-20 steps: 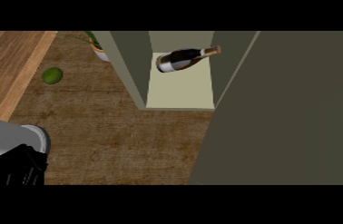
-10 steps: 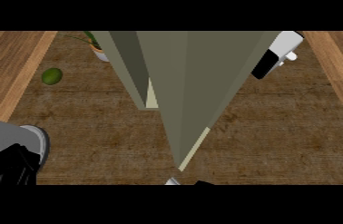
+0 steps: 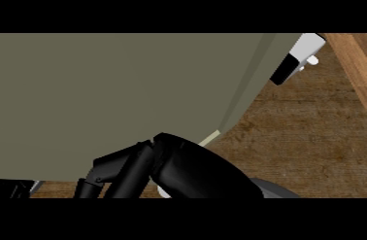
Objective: Pick up the wine, place it into the cabinet and close the cabinet
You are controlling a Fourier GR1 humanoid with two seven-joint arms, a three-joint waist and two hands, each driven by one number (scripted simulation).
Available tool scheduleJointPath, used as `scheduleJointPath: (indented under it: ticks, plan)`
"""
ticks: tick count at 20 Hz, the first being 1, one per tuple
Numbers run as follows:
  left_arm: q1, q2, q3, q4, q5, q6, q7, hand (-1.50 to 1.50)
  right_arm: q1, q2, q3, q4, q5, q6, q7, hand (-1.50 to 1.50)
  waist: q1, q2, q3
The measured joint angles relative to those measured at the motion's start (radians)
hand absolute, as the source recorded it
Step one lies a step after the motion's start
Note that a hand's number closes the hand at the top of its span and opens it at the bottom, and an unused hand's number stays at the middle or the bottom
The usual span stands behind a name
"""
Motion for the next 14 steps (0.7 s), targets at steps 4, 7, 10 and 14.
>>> scheduleJointPath:
  ticks: [4, 7, 10, 14]
  plan:
    - [-0.001, -0.018, 0.008, -0.022, -0.011, -0.003, 0.031, 1.50, -0.081, 0.003, -0.038, 0.130, -0.048, -0.021, -0.072, 1.50, 0.002, 0.001, 0.000]
    - [0.008, -0.025, 0.026, -0.022, -0.012, -0.031, 0.035, 1.50, -0.125, 0.003, -0.048, 0.225, -0.075, -0.044, -0.128, 1.50, 0.003, 0.001, 0.000]
    - [-0.009, -0.036, 0.045, 0.012, -0.021, -0.057, 0.028, 1.50, -0.131, 0.004, -0.073, 0.312, -0.101, -0.029, -0.173, 1.50, 0.001, 0.001, 0.000]
    - [-0.009, -0.057, 0.056, 0.011, -0.041, -0.068, 0.042, 1.50, -0.137, 0.004, -0.109, 0.422, -0.123, 0.007, -0.230, 1.50, -0.001, 0.001, 0.000]
